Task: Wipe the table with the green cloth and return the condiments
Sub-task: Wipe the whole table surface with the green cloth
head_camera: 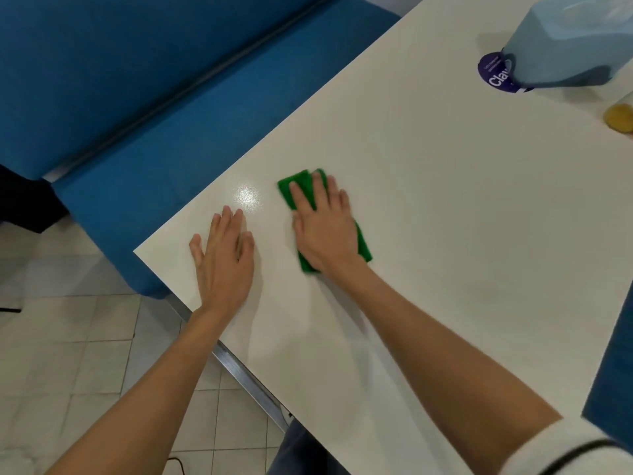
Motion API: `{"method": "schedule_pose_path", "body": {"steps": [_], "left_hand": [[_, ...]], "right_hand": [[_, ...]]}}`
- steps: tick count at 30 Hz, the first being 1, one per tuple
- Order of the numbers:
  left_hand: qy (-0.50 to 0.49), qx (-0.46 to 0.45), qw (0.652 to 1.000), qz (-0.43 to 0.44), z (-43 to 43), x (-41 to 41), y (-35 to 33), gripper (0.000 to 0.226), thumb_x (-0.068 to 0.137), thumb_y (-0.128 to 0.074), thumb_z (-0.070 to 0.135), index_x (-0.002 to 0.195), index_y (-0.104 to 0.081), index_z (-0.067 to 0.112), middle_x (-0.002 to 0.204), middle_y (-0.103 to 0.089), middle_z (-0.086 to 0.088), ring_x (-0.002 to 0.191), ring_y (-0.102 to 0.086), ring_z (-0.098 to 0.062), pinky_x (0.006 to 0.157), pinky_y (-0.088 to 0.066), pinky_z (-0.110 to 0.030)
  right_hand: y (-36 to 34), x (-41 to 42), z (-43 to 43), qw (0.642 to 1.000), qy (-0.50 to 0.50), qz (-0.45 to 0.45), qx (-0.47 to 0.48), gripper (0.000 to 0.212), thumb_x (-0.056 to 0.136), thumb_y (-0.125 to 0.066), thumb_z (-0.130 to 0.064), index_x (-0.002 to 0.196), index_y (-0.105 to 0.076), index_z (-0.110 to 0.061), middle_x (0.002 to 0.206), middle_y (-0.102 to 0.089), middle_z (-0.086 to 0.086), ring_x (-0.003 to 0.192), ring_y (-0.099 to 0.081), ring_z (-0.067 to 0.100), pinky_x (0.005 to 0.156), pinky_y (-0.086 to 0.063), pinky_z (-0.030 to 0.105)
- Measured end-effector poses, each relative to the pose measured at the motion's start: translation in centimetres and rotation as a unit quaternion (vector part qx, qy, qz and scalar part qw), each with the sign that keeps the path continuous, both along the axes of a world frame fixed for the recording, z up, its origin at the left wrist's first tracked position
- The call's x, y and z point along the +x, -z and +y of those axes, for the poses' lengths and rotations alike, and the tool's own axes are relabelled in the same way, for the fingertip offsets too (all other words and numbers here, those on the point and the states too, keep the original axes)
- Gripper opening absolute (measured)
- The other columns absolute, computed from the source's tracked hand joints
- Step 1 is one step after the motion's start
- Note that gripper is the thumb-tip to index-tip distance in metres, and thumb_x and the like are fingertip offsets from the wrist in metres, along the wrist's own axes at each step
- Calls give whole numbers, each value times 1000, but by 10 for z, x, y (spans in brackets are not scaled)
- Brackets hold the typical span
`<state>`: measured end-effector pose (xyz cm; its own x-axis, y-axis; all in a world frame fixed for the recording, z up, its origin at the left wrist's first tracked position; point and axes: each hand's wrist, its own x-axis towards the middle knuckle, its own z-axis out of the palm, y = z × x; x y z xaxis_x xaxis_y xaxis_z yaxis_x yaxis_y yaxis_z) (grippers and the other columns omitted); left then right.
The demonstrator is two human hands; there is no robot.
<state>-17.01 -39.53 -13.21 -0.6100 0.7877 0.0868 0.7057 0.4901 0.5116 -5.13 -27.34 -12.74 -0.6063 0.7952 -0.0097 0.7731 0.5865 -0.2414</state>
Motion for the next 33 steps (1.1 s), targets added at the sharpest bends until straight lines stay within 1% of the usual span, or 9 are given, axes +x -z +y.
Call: {"method": "schedule_pose_path", "body": {"steps": [3, 6, 9, 14, 18, 22, 25, 28, 33], "left_hand": [[-68, 132, 980, -130, -5, -4, -11, 42, 103, -36, 20, 144, -41, 14, 153, -37, -1, 142, -29, -10, 120, -16, -38], [-86, 105, 989, -63, -11, -14, -14, 43, 103, -35, 23, 145, -39, 14, 155, -33, -1, 144, -25, -11, 120, -12, -41], [-93, 28, 995, 19, -21, -34, -8, 46, 102, -35, 24, 146, -35, 13, 158, -25, -6, 147, -18, -19, 117, -3, -47], [-106, -49, 992, 46, -34, -54, 0, 49, 102, -34, 27, 148, -30, 9, 159, -17, -13, 147, -12, -28, 116, -2, -51], [-105, -39, 994, 16, -35, -54, 1, 49, 103, -32, 27, 148, -29, 9, 160, -18, -11, 148, -9, -24, 117, 1, -47], [-103, 3, 995, -2, -40, -61, -3, 38, 102, -36, 20, 135, -47, 7, 154, -30, -15, 146, -21, -28, 116, -9, -47], [-136, 0, 991, -17, -47, -72, -2, 40, 102, -34, 25, 137, -46, 9, 157, -27, -12, 146, -19, -26, 117, -12, -49], [-171, 6, 981, -89, -53, -78, -3, 47, 103, -29, 31, 145, -38, 10, 157, -27, -7, 146, -20, -19, 119, -14, -44], [-181, 58, 968, -162, -56, -78, -19, 42, 104, -30, 26, 136, -49, 7, 142, -49, -5, 132, -40, -17, 102, -25, -19]], "right_hand": [[1, -4, -62, 994, -103, 27, -9, 56, 92, -25, -35, 144, -41, -22, 153, -30, 16, 140, -26, 38, 112, -23, 50], [1, 30, -103, 972, -232, 22, -11, 51, 97, -28, -37, 146, -36, -27, 156, -27, 10, 144, -20, 32, 115, -18, 47], [3, 72, -90, 958, -286, 1, 9, 49, 99, -27, -40, 147, -30, -34, 157, -24, 3, 146, -16, 25, 117, -12, 43], [0, 88, 13, 992, -128, -7, 5, 51, 99, -21, -40, 148, -29, -32, 157, -23, 7, 145, -18, 29, 115, -17, 48], [0, 46, 70, 999, 50, -6, 15, 49, 101, -23, -35, 150, -23, -28, 158, -16, 12, 145, -10, 33, 117, -10, 48], [0, -26, 58, 996, 84, -11, 5, 51, 102, -23, -32, 152, -18, -26, 159, -9, 16, 145, -5, 36, 116, -6, 49], [0, -78, 21, 1000, 3, -2, 14, 50, 101, -25, -32, 151, -20, -26, 159, -11, 15, 145, -7, 35, 116, -7, 48], [5, -103, -30, 992, -125, 1, 14, 50, 100, -26, -33, 150, -26, -26, 158, -16, 14, 145, -11, 35, 115, -10, 48], [1, -89, -30, 924, -382, -3, -5, 51, 98, -21, -39, 147, -31, -31, 157, -24, 6, 144, -20, 29, 114, -13, 45]]}}
